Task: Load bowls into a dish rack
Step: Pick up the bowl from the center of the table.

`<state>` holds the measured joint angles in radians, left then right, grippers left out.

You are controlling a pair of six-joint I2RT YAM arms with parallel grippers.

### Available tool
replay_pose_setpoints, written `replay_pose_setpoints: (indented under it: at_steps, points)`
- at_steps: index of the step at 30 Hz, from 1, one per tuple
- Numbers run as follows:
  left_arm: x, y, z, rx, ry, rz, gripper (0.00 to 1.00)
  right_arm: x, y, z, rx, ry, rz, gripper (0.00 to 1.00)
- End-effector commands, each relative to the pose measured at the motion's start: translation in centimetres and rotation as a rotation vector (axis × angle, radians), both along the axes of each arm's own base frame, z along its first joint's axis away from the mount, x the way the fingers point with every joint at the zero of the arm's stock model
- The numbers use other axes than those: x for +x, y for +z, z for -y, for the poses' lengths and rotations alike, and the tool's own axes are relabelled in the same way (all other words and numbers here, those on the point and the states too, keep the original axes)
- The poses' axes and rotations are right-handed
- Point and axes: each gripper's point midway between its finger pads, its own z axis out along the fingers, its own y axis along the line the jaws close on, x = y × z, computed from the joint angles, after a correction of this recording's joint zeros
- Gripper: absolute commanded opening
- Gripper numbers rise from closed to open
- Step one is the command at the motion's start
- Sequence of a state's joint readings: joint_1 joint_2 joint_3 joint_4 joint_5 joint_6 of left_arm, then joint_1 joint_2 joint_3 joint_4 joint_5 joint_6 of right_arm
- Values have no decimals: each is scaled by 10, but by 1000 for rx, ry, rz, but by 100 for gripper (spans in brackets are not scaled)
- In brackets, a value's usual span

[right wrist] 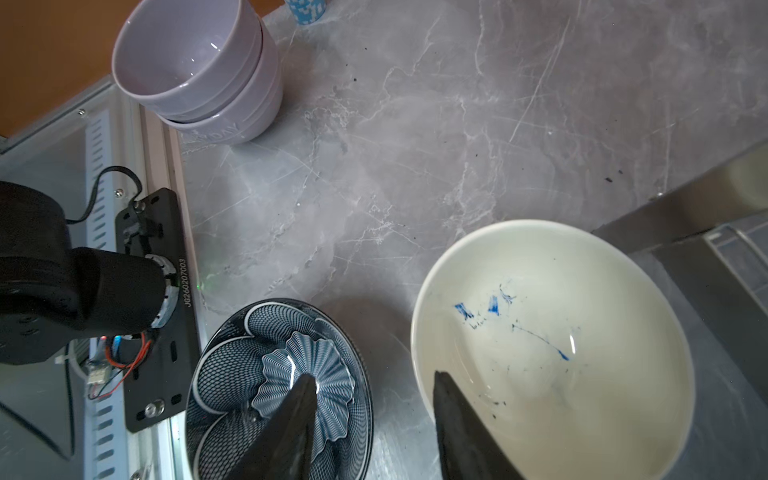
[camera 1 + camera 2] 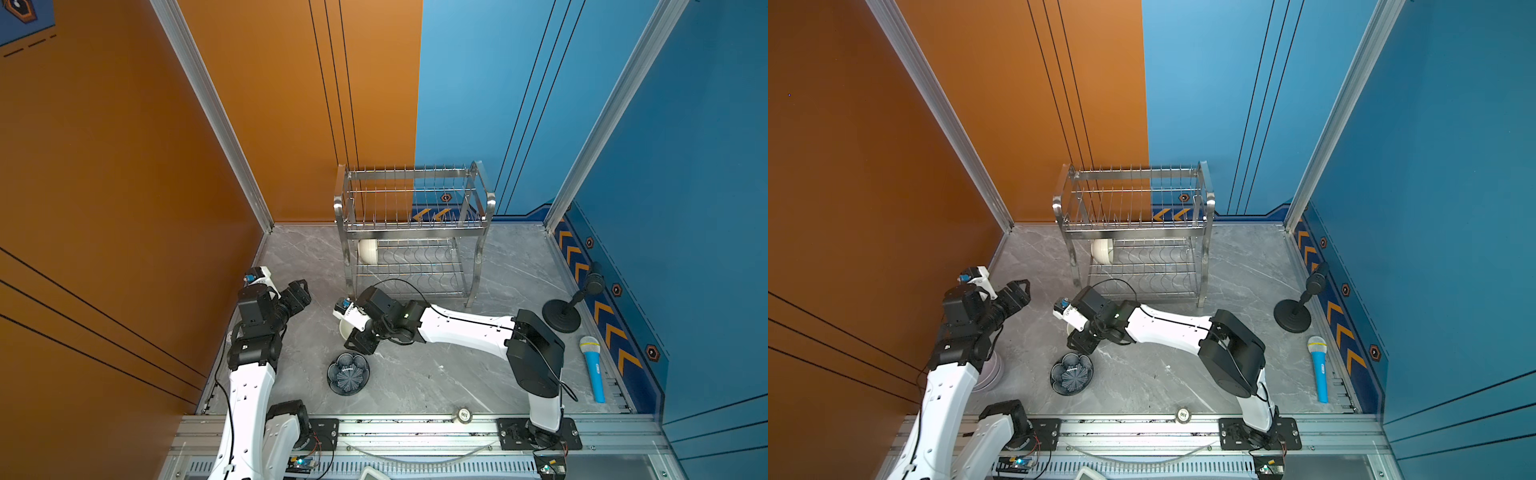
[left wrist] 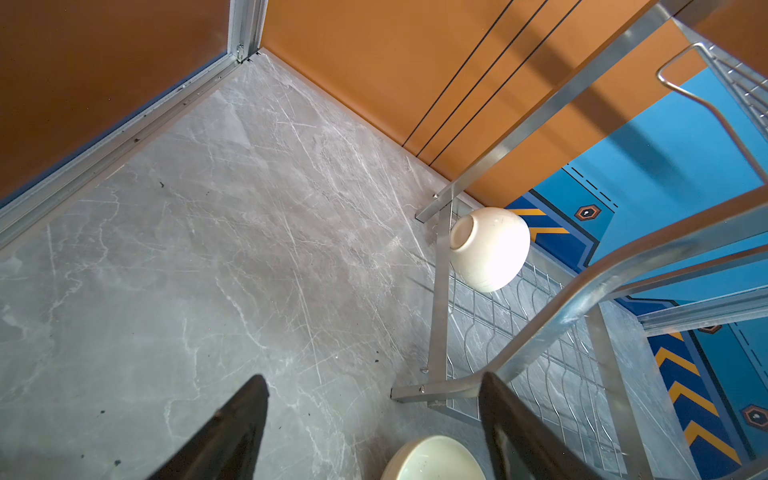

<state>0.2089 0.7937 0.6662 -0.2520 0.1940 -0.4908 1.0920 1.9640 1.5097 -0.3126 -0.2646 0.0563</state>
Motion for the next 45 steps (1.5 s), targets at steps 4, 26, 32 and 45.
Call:
replay_pose_setpoints:
  at_steps: [4, 26, 32, 45]
  points:
    - [-2, -4, 1, -16, -15, 5, 80, 4, -18, -1, -119, -1, 64, 48]
    - [-3, -6, -3, -43, -7, 14, 80, 33, -56, -10, -226, -69, 93, 41]
    - [-3, -7, -3, -51, -7, 12, 80, 33, -62, -10, -239, -68, 87, 36]
    - [-2, -8, -6, -73, 0, 21, 80, 31, -67, -8, -254, -57, 76, 9]
